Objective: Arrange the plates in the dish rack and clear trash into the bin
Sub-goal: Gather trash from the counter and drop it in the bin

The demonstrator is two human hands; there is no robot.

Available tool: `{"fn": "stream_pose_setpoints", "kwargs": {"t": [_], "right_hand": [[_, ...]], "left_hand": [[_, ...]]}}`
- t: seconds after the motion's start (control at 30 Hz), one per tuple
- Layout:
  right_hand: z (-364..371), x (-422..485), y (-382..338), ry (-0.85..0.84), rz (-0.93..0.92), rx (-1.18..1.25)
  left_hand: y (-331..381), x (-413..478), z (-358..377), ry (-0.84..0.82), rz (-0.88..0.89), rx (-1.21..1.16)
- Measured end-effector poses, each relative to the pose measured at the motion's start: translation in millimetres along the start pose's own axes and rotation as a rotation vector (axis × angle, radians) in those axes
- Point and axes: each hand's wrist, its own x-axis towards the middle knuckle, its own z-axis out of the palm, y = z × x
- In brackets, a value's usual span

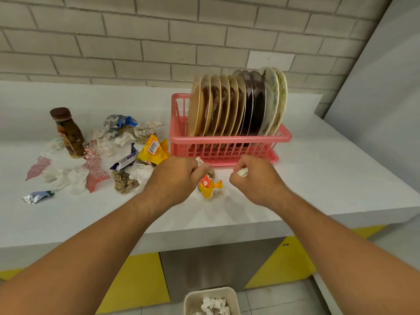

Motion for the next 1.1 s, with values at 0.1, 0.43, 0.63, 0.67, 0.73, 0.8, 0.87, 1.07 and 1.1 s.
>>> {"fn": "stream_pose_setpoints", "kwargs": {"t": [0.1, 0.43, 0.63, 0.67, 0.73, 0.8, 0.87, 1.07, 1.1], "right_hand": [[6.8, -35.2, 15.2, 0.009, 0.062, 0.007], [67.0, -151.4, 78.9, -0.159, 0.141, -0.117], [117.0, -201.5, 136.2, -0.192, 0.293, -0.097], [128.0, -210.8, 147.7, -0.211, 0.303, -0.104], [152.2, -227.9, 172.6, -0.252, 0.327, -0.123], [179.2, -242.3, 198.1, -0.299, 0.354, -0.118], [209.9, -253.5, 223.2, -0.356, 0.38, -0.12], [318.6, -251.0, 308.9, -0.453, 0.431, -0.132], [339.1, -245.6, 324.6, -0.455, 0.441, -0.124]], "left_hand": [[4.5, -21.2, 18.2, -0.02, 0.054, -0.074], [-6.8, -129.2, 104.2, -0.33, 0.212, 0.021], [-20.7, -189.2, 157.7, -0.431, 0.09, 0.075], [-22.6, -200.1, 169.6, -0.455, 0.068, 0.094], [-26.8, -222.0, 195.8, -0.498, 0.023, 0.111], [-32.8, -244.0, 223.8, -0.524, -0.001, 0.102], [-41.6, -264.7, 254.2, -0.554, -0.005, 0.084], [-88.1, -314.8, 362.0, -0.657, -0.069, 0.021], [-97.6, -322.3, 380.5, -0.662, -0.089, 0.01]]}}
